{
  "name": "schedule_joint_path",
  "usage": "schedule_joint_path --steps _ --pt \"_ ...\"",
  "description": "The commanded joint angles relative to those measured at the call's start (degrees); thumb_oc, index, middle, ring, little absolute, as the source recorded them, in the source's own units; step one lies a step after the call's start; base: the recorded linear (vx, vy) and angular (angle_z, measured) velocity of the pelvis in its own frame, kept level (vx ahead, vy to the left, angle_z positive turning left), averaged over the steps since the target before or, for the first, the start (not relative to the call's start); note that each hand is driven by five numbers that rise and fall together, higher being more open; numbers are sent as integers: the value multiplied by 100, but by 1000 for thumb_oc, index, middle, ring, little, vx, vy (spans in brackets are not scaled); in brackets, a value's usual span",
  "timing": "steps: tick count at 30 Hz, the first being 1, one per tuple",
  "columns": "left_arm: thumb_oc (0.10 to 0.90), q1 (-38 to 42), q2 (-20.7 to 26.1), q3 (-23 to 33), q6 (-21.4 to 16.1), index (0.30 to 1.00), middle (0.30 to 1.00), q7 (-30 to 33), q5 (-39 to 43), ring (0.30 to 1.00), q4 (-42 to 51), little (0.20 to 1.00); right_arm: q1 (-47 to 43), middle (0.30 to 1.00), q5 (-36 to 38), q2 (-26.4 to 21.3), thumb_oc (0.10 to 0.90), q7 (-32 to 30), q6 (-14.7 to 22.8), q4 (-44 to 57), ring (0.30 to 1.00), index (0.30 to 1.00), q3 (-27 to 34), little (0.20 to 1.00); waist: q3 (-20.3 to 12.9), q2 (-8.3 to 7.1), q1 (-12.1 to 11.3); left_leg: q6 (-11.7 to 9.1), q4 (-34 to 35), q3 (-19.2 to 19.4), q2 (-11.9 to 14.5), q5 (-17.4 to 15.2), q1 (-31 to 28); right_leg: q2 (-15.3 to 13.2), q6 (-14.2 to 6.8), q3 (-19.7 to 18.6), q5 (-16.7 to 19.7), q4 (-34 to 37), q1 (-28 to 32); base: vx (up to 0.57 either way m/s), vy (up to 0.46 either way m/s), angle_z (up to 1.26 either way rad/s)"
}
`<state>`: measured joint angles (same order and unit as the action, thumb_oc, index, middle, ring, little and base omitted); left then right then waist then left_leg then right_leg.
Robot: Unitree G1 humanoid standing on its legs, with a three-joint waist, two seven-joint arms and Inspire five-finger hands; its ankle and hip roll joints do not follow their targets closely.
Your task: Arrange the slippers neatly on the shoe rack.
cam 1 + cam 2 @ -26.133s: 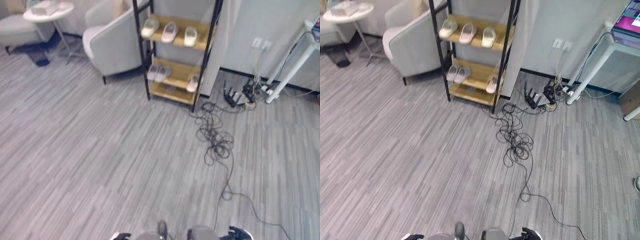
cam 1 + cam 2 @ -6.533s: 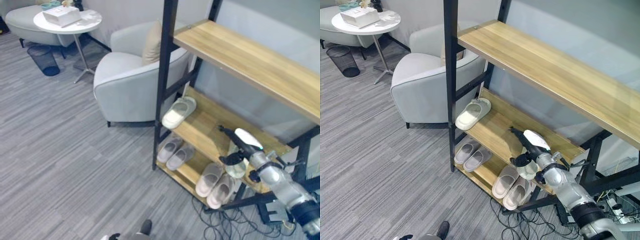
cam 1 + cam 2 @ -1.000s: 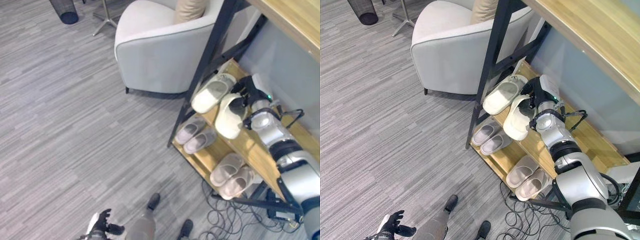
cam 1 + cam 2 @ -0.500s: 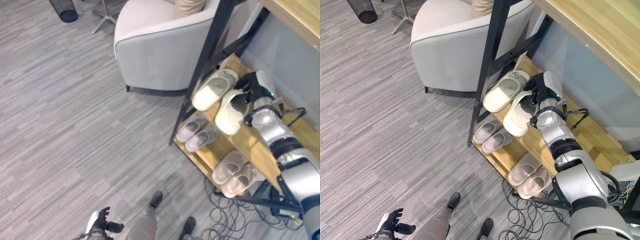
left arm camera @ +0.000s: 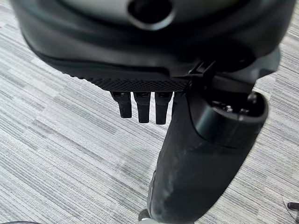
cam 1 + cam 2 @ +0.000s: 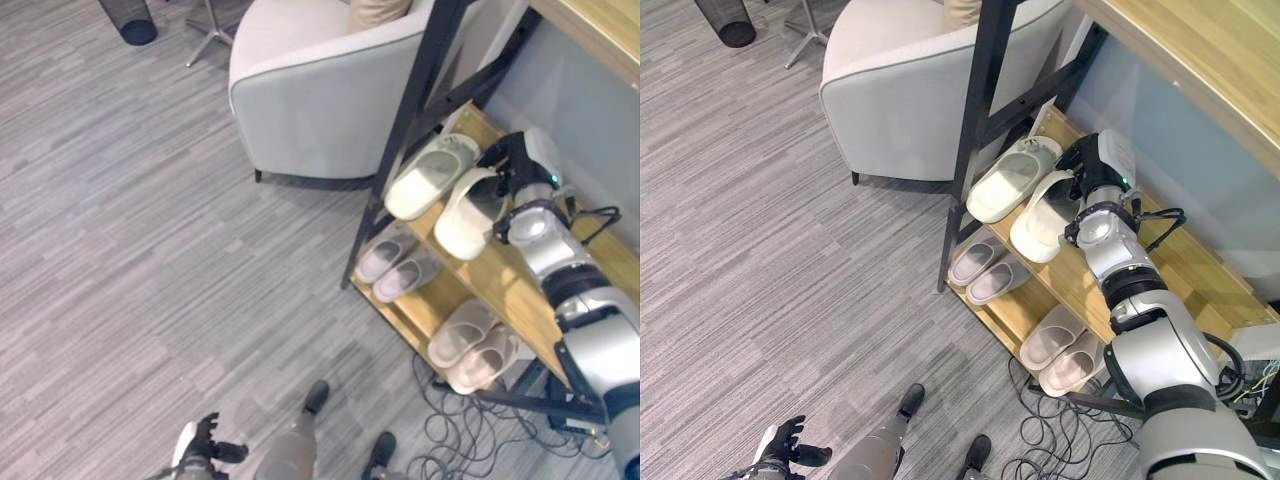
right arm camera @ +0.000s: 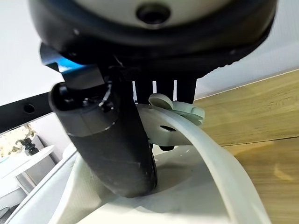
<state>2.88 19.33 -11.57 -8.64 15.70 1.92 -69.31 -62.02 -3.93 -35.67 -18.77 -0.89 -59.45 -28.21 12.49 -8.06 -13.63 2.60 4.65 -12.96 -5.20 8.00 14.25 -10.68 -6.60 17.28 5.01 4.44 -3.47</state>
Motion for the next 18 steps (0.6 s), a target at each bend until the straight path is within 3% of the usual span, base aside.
schedule_joint_path --steps 1,4,5,18 --pt "800 54 97 -142 -14 900 900 189 70 900 -181 900 -1219 300 173 -303 400 -466 301 -236 300 300 82 300 -287 66 25 -26 -635 -19 -147 -1004 -155 -256 -452 -188 274 -809 15 0 0 0" --pt "800 82 107 -133 -8 900 900 175 114 900 -184 900 -1238 300 203 -308 400 -464 305 -311 300 300 54 300 -271 67 13 -36 -643 -10 -143 -994 -121 -246 -449 -174 245 -798 -6 0 0 0" --pt "800 102 119 -109 0 900 900 184 144 900 -185 900 -1269 900 170 -327 800 -460 273 -308 900 900 17 900 -257 71 10 -40 -638 -15 -152 -979 -99 -245 -450 -165 258 -785 -28 0 0 0" --pt "800 86 84 -86 -6 900 900 185 135 900 -166 900 -940 900 117 -389 800 -320 316 36 900 900 40 900 -255 124 116 -25 -627 -7 -174 -982 -98 -270 -447 -206 315 -870 -53 2 -2 4"
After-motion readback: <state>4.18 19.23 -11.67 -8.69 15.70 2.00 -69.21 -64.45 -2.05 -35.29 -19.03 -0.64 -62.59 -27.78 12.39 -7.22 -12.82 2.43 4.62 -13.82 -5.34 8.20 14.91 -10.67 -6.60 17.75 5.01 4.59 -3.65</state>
